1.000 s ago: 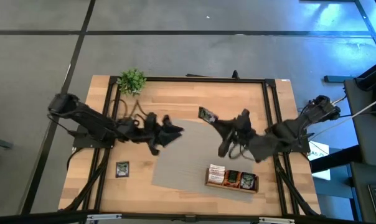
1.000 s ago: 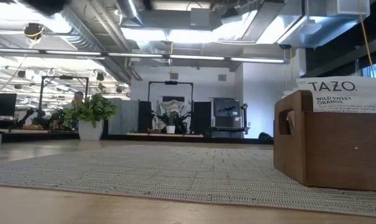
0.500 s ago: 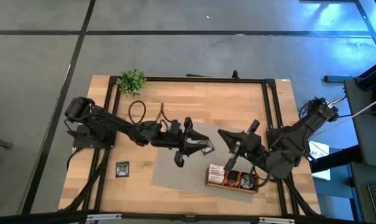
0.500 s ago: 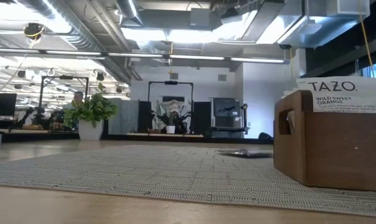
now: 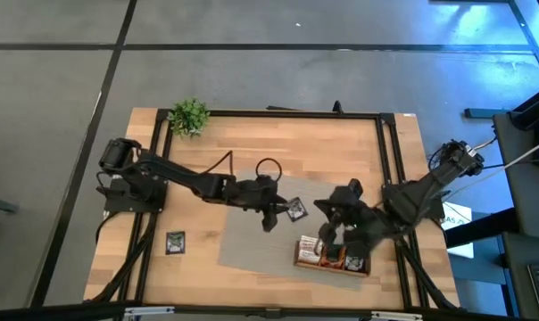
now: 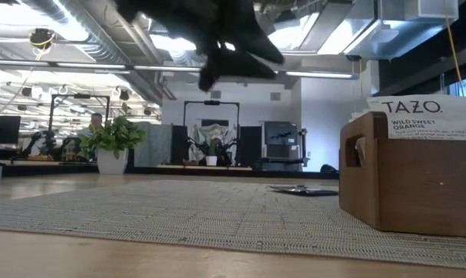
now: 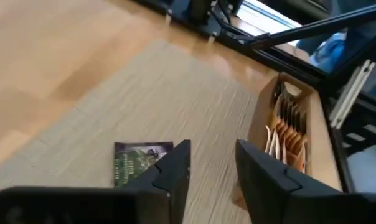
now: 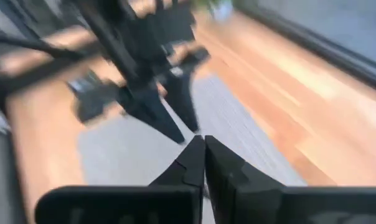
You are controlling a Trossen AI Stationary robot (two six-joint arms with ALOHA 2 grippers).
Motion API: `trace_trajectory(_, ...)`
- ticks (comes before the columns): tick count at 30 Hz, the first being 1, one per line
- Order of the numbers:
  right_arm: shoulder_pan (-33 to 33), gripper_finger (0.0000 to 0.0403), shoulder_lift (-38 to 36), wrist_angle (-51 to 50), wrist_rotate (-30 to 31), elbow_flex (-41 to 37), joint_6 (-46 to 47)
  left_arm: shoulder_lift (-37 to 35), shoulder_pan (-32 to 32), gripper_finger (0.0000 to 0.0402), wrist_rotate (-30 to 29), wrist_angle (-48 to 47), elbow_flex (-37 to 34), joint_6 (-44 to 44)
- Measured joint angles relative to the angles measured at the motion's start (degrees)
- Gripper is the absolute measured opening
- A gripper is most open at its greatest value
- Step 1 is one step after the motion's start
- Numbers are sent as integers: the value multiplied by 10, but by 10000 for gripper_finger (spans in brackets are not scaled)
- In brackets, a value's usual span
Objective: Pick & Place Tea
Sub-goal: Put the right black tea bag into the right compartment of the wooden organizer
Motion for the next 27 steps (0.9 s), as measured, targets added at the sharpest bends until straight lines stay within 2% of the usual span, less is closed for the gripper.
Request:
trace_trajectory(4, -34, 12, 17, -59, -41, 0, 7, 43, 33, 75, 43, 5, 0, -14)
trace_trajectory(8, -47, 16, 42, -86, -57, 0, -21, 85, 57, 13, 74, 12, 2, 22)
trace_trajectory(13, -84, 47, 52, -80, -157, -5, 6, 134, 85, 2, 110, 20, 20, 57)
trace_trajectory(17, -118, 101, 47, -31, -209, -45, -2, 161, 100, 3, 135, 21, 30, 78)
trace_trajectory(21, -160, 159, 46, 16, -294, -101, -19, 184, 110, 3, 154, 24, 31, 84)
trace_trajectory(24, -191, 189, 46, 96, -356, -157, -34, 196, 111, 2, 165, 19, 31, 84)
trace_trajectory(27, -213, 199, 46, 172, -375, -212, -38, 202, 110, 3, 162, 18, 31, 89)
